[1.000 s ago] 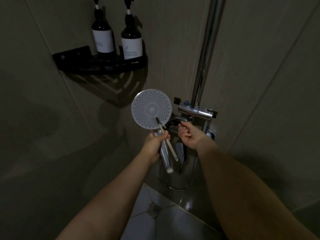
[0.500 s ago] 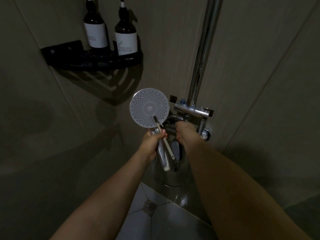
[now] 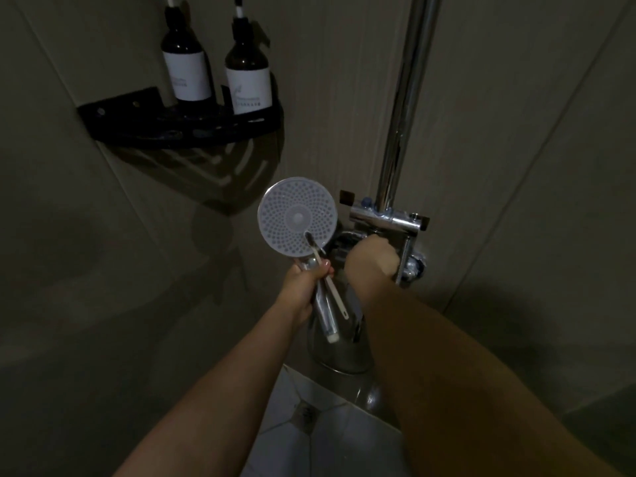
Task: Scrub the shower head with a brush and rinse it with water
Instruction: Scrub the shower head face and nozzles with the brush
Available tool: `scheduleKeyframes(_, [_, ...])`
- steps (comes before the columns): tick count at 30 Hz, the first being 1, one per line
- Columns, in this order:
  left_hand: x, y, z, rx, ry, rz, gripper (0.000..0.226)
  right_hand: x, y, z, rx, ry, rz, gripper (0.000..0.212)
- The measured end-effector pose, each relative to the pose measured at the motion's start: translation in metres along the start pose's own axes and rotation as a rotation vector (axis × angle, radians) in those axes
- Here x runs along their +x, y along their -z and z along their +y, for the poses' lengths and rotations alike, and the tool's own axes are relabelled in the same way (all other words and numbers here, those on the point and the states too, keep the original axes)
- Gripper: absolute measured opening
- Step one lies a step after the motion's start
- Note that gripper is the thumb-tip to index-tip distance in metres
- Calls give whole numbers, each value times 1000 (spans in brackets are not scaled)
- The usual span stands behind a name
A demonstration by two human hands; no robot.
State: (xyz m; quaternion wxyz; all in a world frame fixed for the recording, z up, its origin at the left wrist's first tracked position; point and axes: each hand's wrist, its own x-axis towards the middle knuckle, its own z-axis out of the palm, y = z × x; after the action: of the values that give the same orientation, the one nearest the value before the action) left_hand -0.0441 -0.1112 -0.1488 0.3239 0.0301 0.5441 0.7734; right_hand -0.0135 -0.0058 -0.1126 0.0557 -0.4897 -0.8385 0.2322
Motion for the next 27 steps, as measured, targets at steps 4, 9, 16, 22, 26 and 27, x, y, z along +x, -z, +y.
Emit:
scheduleKeyframes(4, [-6,-2,1,3,-4,-3,18,3,7,10,79,50,-118,34])
scheduleKeyframes(9, [-18,-3,4,-77,16,14,13,-25,11,46,529,165,-359,30])
scheduleKeyframes(16, [-22,6,-11,-67,40,56,13,-33,-10,72,383,169,-112,42])
scheduleKeyframes(22, [-16,19,-42,-105,37,133,14,-24,-40,93,532,155,-250,22])
scheduleKeyframes(26, [-9,22,-69,-96,26,166,18,-16,-57,91,496,151,-265,26])
scheduleKeyframes(27, [-9,24,-75,-84,33,160,18,-16,-60,92,487,143,-266,25])
